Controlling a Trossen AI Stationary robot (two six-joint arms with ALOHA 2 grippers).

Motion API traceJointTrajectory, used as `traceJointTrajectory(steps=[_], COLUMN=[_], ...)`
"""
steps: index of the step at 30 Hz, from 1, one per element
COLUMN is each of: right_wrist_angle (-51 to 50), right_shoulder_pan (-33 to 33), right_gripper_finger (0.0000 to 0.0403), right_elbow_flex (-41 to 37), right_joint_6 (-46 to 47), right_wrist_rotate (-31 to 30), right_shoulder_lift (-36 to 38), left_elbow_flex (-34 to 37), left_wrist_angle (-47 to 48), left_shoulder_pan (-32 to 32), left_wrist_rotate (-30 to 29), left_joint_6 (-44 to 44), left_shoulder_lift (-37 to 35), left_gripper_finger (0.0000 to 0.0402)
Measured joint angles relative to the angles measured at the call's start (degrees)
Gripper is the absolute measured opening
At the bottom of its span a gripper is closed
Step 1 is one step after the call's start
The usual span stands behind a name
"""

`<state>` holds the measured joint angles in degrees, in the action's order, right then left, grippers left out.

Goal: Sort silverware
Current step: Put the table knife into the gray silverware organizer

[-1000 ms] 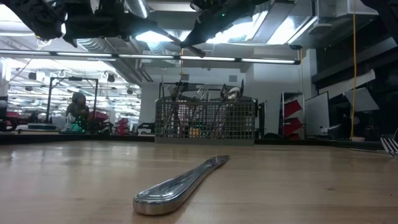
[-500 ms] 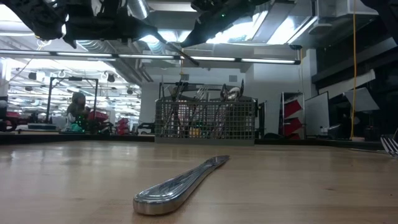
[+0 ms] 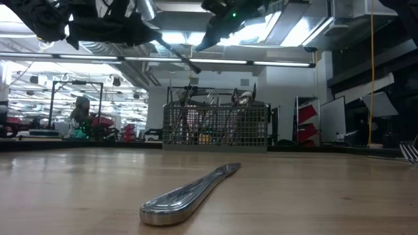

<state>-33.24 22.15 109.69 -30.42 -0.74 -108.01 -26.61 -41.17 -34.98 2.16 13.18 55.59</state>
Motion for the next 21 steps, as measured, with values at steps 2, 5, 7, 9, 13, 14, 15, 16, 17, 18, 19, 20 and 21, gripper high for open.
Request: traceJointTrajectory(steps=[2, 5, 7, 9, 13, 14, 15, 16, 17, 18, 19, 20, 21], right_wrist_angle=[-3.0, -7.4, -10.3, -12.9, -18.2, -19.1, -19.7, -20.7, -22.0, -22.9, -23.8, -24.6, -25.5], right_shoulder_pan=[0.0, 0.0, 0.0, 0.0, 0.0, 0.0, 0.0, 0.0, 0.1, 0.4, 0.4, 0.6, 0.9], right_gripper_finger=[0.0135, 0.0135, 0.0135, 0.0136, 0.0136, 0.0136, 0.0136, 0.0136, 0.0136, 0.0136, 0.0136, 0.0136, 0.0136], right_elbow_flex=[2.5, 6.1, 8.7, 11.1, 14.7, 15.3, 15.6, 16.0, 16.3, 16.5, 16.7, 16.8, 16.8], right_joint_6=[-0.1, -0.4, -1.4, -1.6, -2.9, -3.2, -3.4, -3.6, -4.0, -4.5, -4.6, -4.6, -4.6], right_wrist_rotate=[-3.9, -8.1, -9.6, -10.6, -11.3, -11.5, -11.9, -12.3, -12.8, -13.1, -13.3, -13.3, -13.3], right_shoulder_lift=[0.0, 0.0, 0.0, 0.1, 0.1, 0.1, 0.1, 0.1, 0.1, 0.1, 0.1, 0.1, 0.2], left_elbow_flex=[-0.1, -0.7, -1.2, -1.8, -4.0, -4.8, -5.7, -6.7, -8.0, -9.4, -10.9, -12.5, -14.1], left_wrist_angle=[-0.2, 0.1, 0.1, 0.2, 3.7, 6.1, 9.0, 12.2, 15.8, 19.4, 22.8, 26.2, 29.5], left_shoulder_pan=[0.0, 0.0, 0.0, 0.0, 0.0, 0.0, 0.0, 0.0, 0.0, 0.0, 0.0, 0.0, 0.0], left_wrist_rotate=[-3.0, -6.8, -7.6, -7.6, -7.5, -7.5, -7.6, -7.8, -8.4, -9.4, -10.4, -11.6, -12.8], left_joint_6=[0.2, -1.0, -2.3, -3.7, -6.6, -6.9, -7.4, -8.1, -8.7, -9.1, -9.2, -9.1, -8.8], left_shoulder_lift=[0.0, 0.0, 0.0, 0.0, -0.6, -1.0, -1.6, -2.2, -2.9, -3.6, -4.2, -4.6, -4.7], left_gripper_finger=[0.0, 0.0, 0.0, 0.0, 0.0, 0.0, 0.0, 0.0, 0.0, 0.0, 0.0, 0.0, 0.0])
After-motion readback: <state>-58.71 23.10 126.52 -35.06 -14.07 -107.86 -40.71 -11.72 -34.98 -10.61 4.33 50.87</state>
